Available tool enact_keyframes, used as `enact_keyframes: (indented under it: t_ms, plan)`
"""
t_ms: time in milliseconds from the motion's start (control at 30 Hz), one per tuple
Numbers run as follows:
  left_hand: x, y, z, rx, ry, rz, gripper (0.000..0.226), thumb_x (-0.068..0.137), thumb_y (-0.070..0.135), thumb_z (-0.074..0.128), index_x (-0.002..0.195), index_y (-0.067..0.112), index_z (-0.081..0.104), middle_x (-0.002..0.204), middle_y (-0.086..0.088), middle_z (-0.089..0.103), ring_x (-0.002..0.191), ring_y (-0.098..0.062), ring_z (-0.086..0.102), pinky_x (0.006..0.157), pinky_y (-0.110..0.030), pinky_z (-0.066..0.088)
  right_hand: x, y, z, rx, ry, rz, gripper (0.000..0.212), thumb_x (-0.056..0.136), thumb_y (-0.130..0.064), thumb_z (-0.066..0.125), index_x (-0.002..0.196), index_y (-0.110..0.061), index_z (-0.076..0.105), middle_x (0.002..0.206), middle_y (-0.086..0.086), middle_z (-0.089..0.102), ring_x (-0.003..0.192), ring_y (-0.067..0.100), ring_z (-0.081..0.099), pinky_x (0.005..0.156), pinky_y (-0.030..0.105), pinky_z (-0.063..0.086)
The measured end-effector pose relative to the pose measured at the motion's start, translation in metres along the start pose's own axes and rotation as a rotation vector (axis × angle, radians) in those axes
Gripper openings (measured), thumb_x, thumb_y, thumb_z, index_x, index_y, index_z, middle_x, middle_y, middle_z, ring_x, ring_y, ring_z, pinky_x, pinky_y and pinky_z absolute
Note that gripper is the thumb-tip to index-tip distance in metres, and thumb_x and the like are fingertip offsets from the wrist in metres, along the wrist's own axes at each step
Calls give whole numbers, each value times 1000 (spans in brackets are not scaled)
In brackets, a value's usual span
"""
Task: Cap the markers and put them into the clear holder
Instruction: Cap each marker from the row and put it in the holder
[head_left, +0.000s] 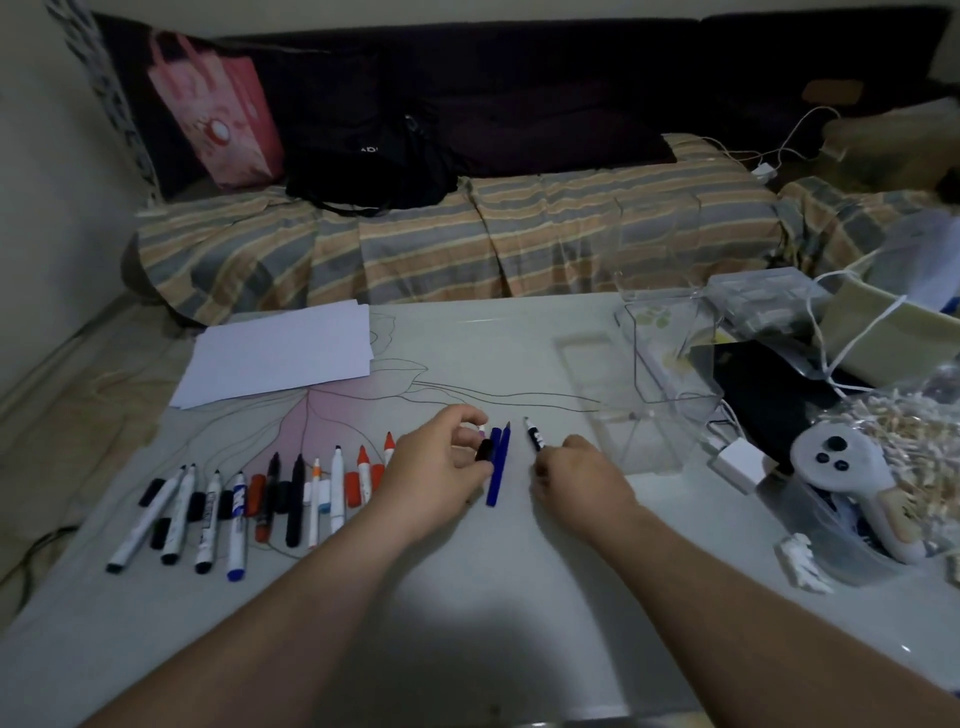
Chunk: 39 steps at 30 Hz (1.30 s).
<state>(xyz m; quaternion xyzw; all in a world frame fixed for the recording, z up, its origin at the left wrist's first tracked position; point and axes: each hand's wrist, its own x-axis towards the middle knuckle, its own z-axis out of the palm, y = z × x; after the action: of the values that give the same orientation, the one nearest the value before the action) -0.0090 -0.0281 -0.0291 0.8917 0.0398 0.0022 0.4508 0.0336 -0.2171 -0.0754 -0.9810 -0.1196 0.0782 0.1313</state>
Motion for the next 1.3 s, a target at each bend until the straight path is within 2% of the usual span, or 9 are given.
enact_keyframes:
  t_ms: [100,167,267,367,500,733,900,1067,1300]
  plan:
    - [0,-2,-3,-127,42,-14,27,84,5,76,101,26,74,88,15,74,72,8,69,56,-8,48,0,4,-7,113,34,107,22,97,-10,48,118,-6,53,109,18,58,98,36,60,74,36,43]
    - [3,-7,-5,-147,68,-20,28,83,7,77,97,31,76,87,16,76,79,5,71,72,-14,53,-3,0,-22,299,112,123,25,96,-6,44,122,-8,45,108,18,59,90,33,53,72,35,36]
    - [8,-11,-10,-206,118,-22,29,85,12,77,101,37,78,96,20,76,91,5,70,89,-24,56,-9,-13,-51,420,252,19,35,100,-17,42,135,-23,40,96,2,58,85,25,54,74,40,45]
    - [9,-10,-16,-218,169,-29,28,91,16,73,107,38,77,99,20,75,94,5,68,89,-22,56,-16,-19,-69,332,311,-158,14,103,-36,48,114,-33,56,75,-7,58,72,17,55,65,38,47]
    - [7,-7,-19,-210,182,-17,31,96,15,65,115,38,74,105,20,73,100,0,66,94,-26,53,-15,-14,-68,90,358,-231,16,100,-44,50,103,-34,61,80,-12,56,81,21,54,71,41,48]
    - [2,1,-20,-223,155,38,32,99,13,61,119,36,72,106,27,69,99,21,59,86,-9,43,-20,-18,-67,44,388,-224,20,99,-46,52,105,-34,66,88,-10,58,86,24,51,76,43,48]
    - [1,2,-22,-145,161,87,33,97,14,64,118,38,73,113,19,68,105,8,59,86,-8,41,-22,-21,-69,-5,363,-212,19,100,-47,51,109,-36,65,96,-11,59,93,22,51,73,38,43]
    - [-1,8,-25,22,162,180,32,95,14,66,119,35,73,107,18,62,100,10,54,79,3,35,-23,-21,-71,-12,342,-207,22,101,-46,49,109,-36,66,98,-10,59,93,20,51,74,39,45]
    - [-3,12,-27,-12,67,171,24,104,27,51,115,35,71,97,18,69,88,8,60,74,-7,42,-27,-22,-76,33,299,-327,26,101,-48,48,104,-31,67,86,-10,53,83,18,56,69,37,48]
